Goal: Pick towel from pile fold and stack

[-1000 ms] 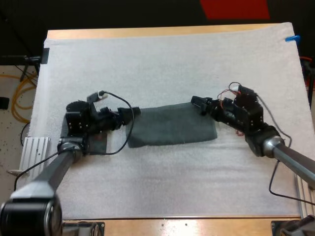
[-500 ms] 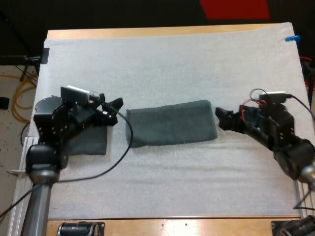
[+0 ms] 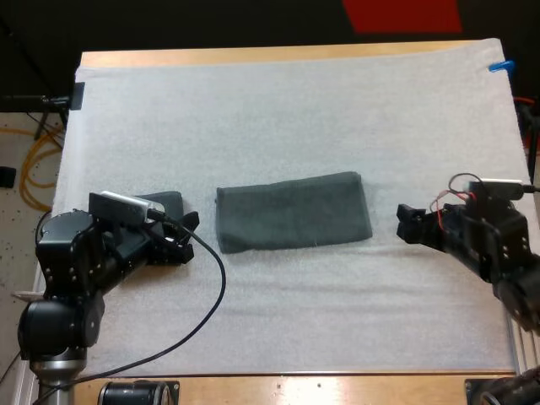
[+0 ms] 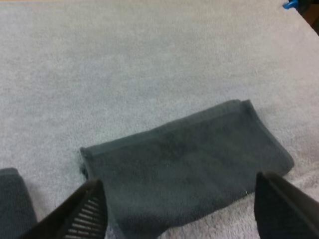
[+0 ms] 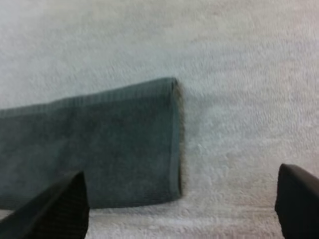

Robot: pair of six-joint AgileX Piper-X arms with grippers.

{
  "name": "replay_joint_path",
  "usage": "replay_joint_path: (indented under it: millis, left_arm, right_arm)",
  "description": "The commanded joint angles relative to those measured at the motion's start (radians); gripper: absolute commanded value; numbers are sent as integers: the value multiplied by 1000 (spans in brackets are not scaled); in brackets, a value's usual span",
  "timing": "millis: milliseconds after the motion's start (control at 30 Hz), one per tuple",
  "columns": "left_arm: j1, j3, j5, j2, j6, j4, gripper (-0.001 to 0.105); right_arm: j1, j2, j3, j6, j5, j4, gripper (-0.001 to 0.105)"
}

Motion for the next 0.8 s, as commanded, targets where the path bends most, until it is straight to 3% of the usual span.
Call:
replay_joint_path:
  millis: [0,100,233,433,767]
  left_arm:
    - [0,-7,13,-3,-7,3,62]
    - [-5,-7,97,4,-34,3,62]
    - [-5,-7,184,4,-67,3,62]
    - [-5,-7,197,4,-67,81,62]
    - [-5,-7,234,4,-66,171,62]
  right_arm:
    - [-7,22,-22,-3,5,1,74]
    - [-51,119,-84,-5,-27,2,74]
    - [-167,265,-185,-34,-182,2,74]
    - [-306,518,-300,-88,-400,2,74]
    - [-318,828,-377,-140,-567,-3,74]
